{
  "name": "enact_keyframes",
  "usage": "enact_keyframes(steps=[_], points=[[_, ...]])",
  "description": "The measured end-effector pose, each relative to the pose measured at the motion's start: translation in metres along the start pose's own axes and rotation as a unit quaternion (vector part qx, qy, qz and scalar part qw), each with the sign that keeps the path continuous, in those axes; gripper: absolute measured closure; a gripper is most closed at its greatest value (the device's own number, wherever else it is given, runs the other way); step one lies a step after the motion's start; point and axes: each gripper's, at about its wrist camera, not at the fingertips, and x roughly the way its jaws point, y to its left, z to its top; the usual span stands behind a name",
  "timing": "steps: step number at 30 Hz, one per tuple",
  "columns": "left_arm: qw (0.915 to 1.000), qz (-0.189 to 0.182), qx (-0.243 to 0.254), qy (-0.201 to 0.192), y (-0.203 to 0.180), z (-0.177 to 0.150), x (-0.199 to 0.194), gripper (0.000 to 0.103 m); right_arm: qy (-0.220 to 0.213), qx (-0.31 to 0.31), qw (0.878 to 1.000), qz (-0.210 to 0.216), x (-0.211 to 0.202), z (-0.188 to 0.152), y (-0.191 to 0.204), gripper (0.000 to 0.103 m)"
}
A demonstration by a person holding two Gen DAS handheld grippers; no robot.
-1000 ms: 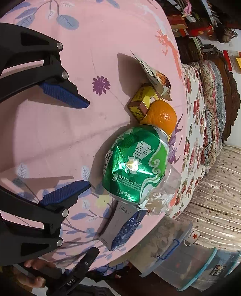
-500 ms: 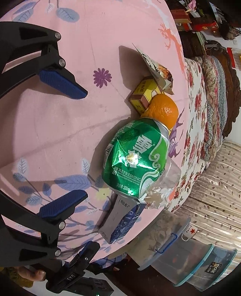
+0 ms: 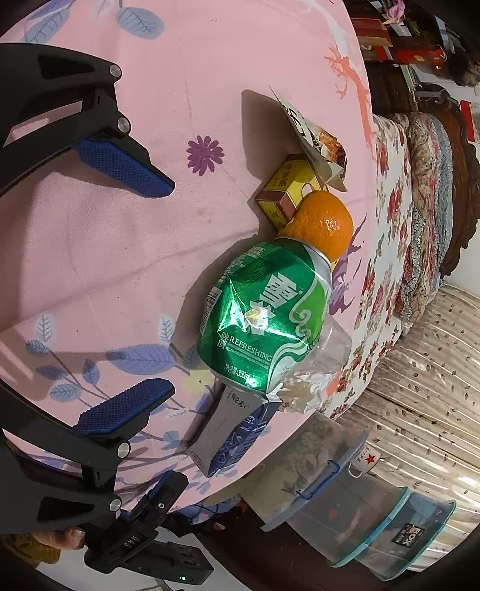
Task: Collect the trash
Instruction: 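Return both tools to the bed toward the green soda can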
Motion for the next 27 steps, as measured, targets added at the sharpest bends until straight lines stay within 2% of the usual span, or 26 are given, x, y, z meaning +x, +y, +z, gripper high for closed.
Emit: enact_keyframes(steps=[27], points=[[1.0,0.008,0.005,0.002,-0.0027,-0.0001,0.001,0.009,0.002,-0.021,1.0,-0.018,0.0018,-0.0024,0.0051,0.003]])
